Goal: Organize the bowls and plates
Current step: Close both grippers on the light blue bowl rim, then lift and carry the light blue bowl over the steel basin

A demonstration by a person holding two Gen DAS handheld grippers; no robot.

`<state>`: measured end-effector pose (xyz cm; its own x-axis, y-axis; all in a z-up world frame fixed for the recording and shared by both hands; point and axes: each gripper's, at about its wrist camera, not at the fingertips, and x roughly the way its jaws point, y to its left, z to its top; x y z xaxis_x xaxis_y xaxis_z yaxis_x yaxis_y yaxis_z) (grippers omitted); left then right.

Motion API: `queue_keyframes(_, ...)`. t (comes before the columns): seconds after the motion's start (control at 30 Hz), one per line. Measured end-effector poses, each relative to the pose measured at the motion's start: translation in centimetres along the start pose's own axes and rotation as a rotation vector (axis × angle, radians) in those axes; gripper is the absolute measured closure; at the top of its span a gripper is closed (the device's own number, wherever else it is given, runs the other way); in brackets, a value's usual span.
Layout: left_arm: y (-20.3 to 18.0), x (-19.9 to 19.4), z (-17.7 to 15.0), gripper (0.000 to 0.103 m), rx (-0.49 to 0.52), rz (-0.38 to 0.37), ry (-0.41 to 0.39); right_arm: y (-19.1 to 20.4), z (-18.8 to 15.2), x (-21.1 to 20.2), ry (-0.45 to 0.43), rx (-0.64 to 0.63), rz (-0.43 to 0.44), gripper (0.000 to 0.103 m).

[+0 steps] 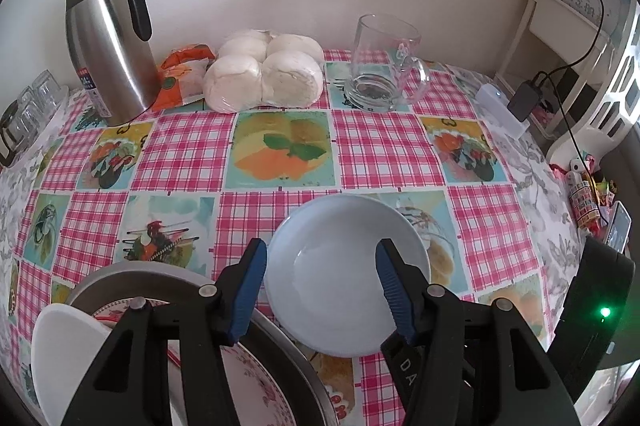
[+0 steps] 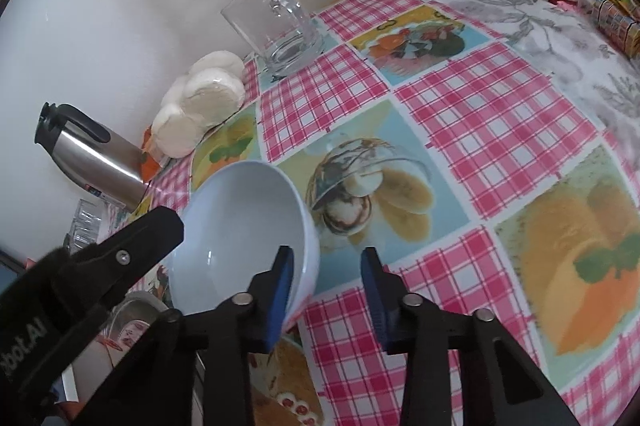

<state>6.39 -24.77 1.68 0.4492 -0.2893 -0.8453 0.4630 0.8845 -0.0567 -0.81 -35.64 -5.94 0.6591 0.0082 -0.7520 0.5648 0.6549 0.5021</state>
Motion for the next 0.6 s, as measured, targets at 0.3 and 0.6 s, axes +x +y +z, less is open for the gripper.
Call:
queue_keyframes(0.3,-0.2,0.2,-0.1,0.045,0.004,-0.015,0.011,-0.4,0.6,-0.6,-0.018,-0.016,0.008,0.095)
queue_keyframes(0.6,-1.3,0.6,-0.5,0.049,0.033,-0.042,0.037,-3.1,1.5,-1.6,-0.01,0.027,-0.01,0.095)
